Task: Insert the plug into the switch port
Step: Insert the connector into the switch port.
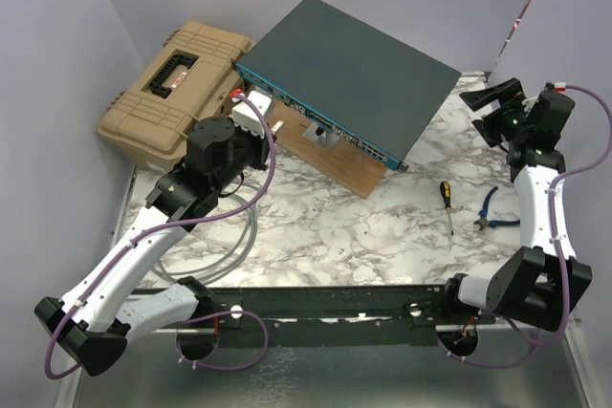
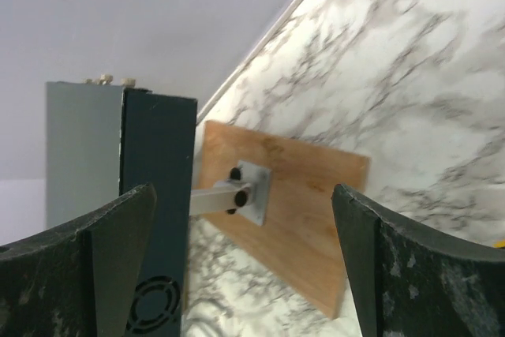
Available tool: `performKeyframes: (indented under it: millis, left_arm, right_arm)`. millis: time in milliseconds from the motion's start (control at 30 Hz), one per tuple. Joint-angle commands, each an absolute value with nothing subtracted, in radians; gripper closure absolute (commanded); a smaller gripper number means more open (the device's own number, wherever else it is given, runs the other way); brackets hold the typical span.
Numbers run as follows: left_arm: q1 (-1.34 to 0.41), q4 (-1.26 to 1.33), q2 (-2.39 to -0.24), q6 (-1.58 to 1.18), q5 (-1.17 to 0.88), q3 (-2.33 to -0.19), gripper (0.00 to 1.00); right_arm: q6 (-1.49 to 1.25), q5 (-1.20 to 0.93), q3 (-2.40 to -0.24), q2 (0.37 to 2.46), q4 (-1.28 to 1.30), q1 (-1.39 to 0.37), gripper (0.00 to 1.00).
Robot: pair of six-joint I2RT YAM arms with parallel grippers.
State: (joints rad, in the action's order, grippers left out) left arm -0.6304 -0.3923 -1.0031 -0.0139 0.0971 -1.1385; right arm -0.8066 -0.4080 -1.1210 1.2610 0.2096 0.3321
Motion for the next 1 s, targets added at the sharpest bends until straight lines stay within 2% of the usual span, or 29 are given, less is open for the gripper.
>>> performKeyframes:
  millis: [0, 267, 633, 967]
  left_arm:
    - [-0.631, -0.298, -0.982, -0.013, 0.074, -1.124, 1.0]
    - [-0.631, -0.19, -0.987, -0.076, 0.043, -1.055, 1.0]
    - [-0.631, -0.135, -1.055, -0.099, 0.012, -1.048, 1.0]
    - [-0.631, -0.125, -1.083, -0.108, 0.019, -1.04, 1.0]
  right_arm:
    - [-0.941, -0.624, -1.065, 1.284, -0.021, 0.336, 0.06]
    - [-1.125, -0.766, -0.987, 1.366, -0.352, 0.336, 0.12]
    - [-1.171, -0.799, -0.969, 1.369, -0.44, 0.336, 0.13]
    - [-1.152, -0.74, -0.939, 1.323, -0.41, 0.337, 0.13]
